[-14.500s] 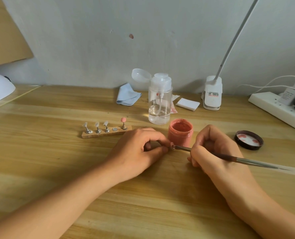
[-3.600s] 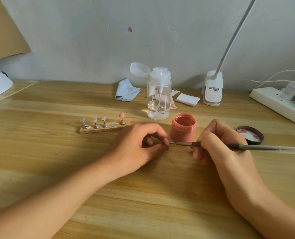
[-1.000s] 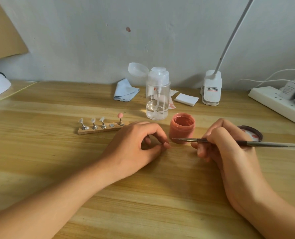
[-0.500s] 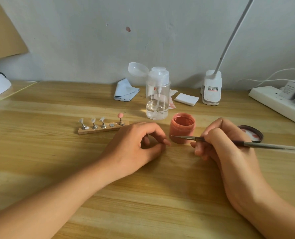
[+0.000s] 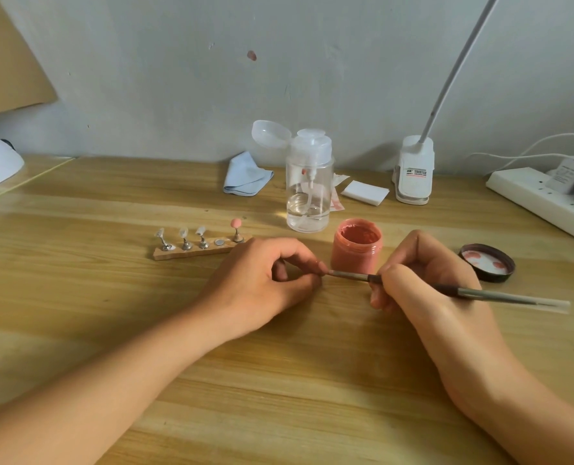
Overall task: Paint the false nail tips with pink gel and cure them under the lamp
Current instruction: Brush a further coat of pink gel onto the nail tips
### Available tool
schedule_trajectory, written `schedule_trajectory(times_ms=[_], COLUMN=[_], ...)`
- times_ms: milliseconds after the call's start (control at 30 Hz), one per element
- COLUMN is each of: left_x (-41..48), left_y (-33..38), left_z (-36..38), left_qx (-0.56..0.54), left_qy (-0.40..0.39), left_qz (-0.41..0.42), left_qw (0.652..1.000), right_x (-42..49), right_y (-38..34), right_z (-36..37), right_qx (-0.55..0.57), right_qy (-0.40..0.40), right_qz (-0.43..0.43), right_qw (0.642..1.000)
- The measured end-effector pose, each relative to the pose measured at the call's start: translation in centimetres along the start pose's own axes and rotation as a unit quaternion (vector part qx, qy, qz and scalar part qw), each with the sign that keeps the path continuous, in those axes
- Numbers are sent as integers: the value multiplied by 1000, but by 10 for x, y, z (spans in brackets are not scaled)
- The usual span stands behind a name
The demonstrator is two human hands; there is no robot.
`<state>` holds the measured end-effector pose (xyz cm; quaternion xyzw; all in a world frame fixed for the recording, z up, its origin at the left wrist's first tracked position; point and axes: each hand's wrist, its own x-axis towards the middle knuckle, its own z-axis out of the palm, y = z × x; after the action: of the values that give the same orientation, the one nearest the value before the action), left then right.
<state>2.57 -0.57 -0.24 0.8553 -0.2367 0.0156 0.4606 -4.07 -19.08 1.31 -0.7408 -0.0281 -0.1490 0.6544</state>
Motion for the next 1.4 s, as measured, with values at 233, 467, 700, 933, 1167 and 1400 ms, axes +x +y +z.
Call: schedule_trajectory(times_ms=[233,467,700,933,1167,1400], left_x=[0,0,0,1,-1,-2], left_y=[0,-2,-1,-2,-1,-1], left_z=[0,0,0,1,2,1], left_qx=[5,17,6,5,31,48], left_qy=[3,-2,-6,-6,5,8], left_qz=[-2,6,-1,7,21,34], left_qw=[1000,1000,1000,1000,999,998], right_x=[0,-1,-1,0,-1,-1], right_y=[-1,1,2,1,1,0], right_z=[-1,-1,-1,0,-1,0], right_qx=[-3,14,23,14,42,28], right_qy=[10,19,19,27,6,-2], right_qz=[-5,-14,-20,-7,-13,-12], right_qw=[1000,1000,999,1000,999,1000])
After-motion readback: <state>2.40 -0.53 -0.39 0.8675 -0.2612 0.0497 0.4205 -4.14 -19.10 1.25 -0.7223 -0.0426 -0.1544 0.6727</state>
